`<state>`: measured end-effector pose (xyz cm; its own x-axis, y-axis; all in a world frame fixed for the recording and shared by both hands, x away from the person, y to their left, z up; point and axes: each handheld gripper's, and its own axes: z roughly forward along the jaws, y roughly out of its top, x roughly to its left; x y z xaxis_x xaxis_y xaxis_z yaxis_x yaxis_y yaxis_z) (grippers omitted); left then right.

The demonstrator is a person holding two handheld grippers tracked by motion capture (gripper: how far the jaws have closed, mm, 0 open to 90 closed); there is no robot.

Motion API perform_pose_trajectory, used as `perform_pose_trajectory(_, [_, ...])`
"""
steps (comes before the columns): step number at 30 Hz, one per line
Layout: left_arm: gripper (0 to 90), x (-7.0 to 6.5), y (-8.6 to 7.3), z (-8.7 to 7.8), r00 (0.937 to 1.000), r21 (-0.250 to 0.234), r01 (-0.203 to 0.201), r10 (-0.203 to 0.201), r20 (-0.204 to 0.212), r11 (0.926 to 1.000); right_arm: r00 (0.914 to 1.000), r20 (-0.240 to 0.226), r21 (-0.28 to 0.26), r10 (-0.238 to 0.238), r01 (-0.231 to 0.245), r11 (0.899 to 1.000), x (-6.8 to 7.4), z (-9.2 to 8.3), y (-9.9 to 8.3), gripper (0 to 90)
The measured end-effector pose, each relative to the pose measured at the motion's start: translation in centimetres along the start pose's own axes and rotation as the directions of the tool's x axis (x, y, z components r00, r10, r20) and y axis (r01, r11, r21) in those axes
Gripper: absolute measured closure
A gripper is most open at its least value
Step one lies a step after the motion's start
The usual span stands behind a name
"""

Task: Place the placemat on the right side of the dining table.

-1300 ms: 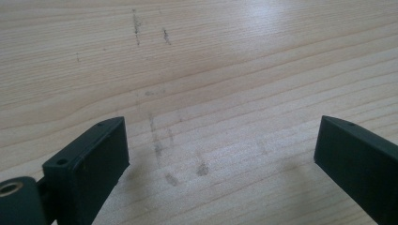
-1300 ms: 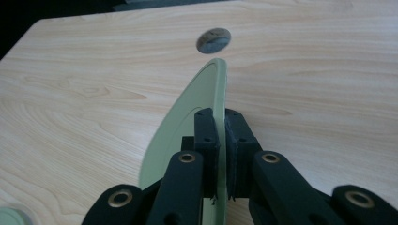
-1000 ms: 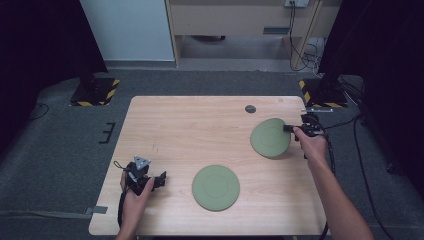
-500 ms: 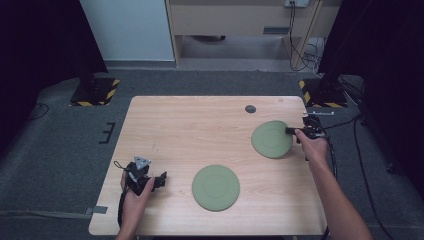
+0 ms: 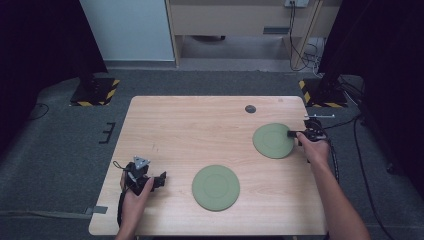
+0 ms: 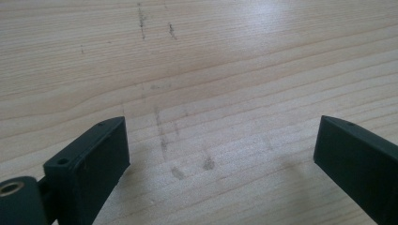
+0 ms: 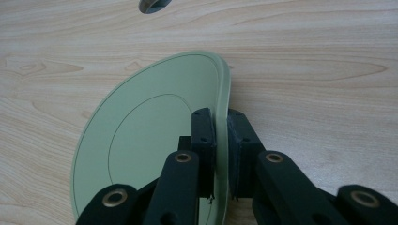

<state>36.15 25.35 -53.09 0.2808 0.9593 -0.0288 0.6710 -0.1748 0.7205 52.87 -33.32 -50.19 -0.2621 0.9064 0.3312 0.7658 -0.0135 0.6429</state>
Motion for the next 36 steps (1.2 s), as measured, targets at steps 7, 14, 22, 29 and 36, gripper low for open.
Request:
perform_pose_trajectory(7, [3.3, 0.0, -0.1, 0.1, 1.0, 0.008, 0.002, -0.002, 0.001, 1.0, 0.9997, -0.008, -0.004, 0.023, -0.023, 1.0, -0.8, 0.0, -0.4, 83.2])
perform_pose_trajectory(14, [3.4, 0.0, -0.1, 0.2, 1.0, 0.011, 0.003, -0.003, 0.001, 0.9999, 0.9993, -0.009, -0.004, 0.037, -0.037, 0.999, -1.4, -0.1, -0.6, 83.0])
perform_pose_trajectory(22, [3.3, 0.0, -0.1, 0.2, 1.0, 0.011, 0.003, -0.003, 0.003, 0.9999, 0.9986, -0.009, -0.005, 0.051, -0.051, 0.999, -1.7, 0.1, -0.9, 81.1])
perform_pose_trajectory(29, [3.3, 0.0, -0.1, 0.2, 1.0, 0.013, 0.001, -0.001, 0.002, 0.9999, 0.997, -0.015, -0.011, 0.075, -0.076, 0.997, -2.0, 0.3, -1.4, 79.6])
perform_pose_trajectory(36, [3.3, 0.0, -0.1, 0.3, 1.0, 0.016, 0.001, -0.001, 0.002, 0.9999, 0.9959, -0.018, -0.017, 0.089, -0.09, 0.996, -2.4, 0.4, -1.8, 76.4])
